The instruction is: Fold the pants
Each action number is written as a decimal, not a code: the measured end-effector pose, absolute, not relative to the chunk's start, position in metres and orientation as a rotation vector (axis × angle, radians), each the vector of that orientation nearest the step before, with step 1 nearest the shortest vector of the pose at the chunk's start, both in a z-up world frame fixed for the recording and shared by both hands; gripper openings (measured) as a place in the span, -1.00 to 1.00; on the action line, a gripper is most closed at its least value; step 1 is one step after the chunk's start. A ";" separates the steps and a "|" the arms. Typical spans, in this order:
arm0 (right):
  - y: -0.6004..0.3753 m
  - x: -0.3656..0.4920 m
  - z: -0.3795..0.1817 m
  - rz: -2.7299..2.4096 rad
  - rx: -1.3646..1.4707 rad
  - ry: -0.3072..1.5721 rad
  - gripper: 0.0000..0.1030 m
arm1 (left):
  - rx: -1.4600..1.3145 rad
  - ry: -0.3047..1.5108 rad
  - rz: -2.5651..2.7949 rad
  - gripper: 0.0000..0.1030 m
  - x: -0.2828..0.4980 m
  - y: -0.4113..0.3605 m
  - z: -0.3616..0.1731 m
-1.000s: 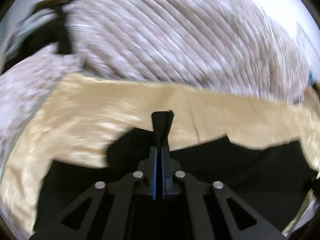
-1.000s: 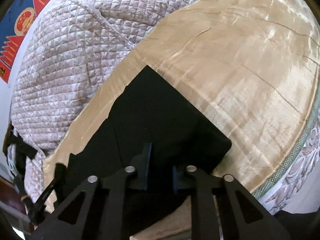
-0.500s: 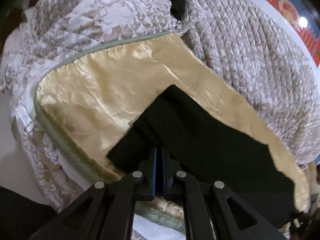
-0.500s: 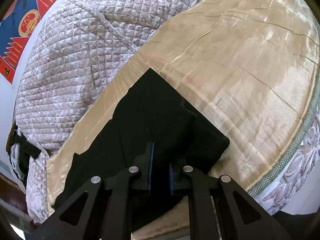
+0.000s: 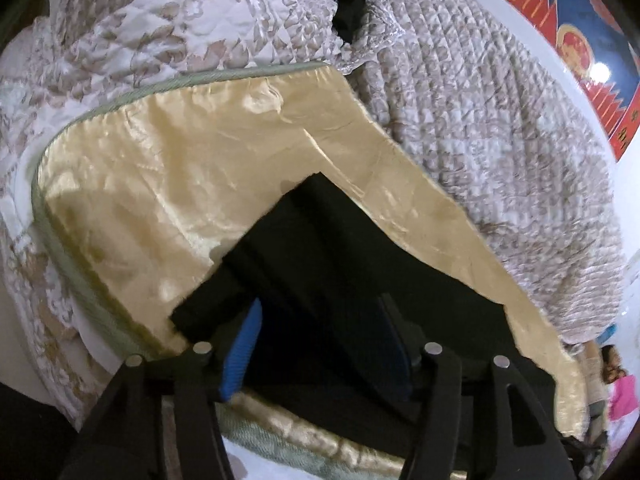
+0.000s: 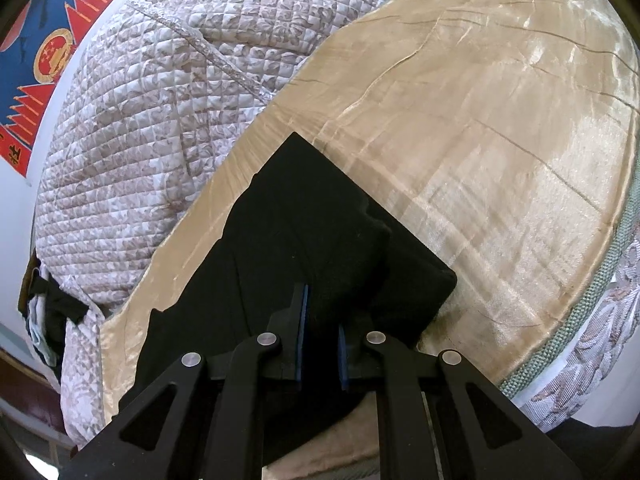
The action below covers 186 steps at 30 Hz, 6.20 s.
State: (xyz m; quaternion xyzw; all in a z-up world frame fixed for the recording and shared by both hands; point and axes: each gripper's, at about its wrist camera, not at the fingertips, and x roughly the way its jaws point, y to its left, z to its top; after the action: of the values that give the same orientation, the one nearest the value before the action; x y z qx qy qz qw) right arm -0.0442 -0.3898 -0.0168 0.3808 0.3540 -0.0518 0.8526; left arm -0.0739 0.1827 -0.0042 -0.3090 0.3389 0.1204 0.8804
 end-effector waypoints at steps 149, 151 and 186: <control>-0.231 -0.030 -0.003 0.201 0.031 0.802 0.24 | -0.465 0.767 0.265 -0.52 -0.070 0.198 -0.002; -0.231 -0.029 -0.003 0.204 0.040 0.802 0.24 | -0.477 0.765 0.239 -0.71 -0.071 0.197 -0.001; -0.268 -0.032 0.007 0.198 0.288 0.806 0.24 | -0.323 0.891 -0.430 -0.82 -0.020 -0.057 0.023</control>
State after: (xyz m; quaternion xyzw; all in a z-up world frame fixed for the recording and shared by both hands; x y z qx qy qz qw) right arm -0.0322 -0.2684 0.0074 0.1393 0.3900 0.0959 0.9052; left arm -0.0204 -0.0572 0.0230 -0.1543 0.4257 -0.2053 0.8676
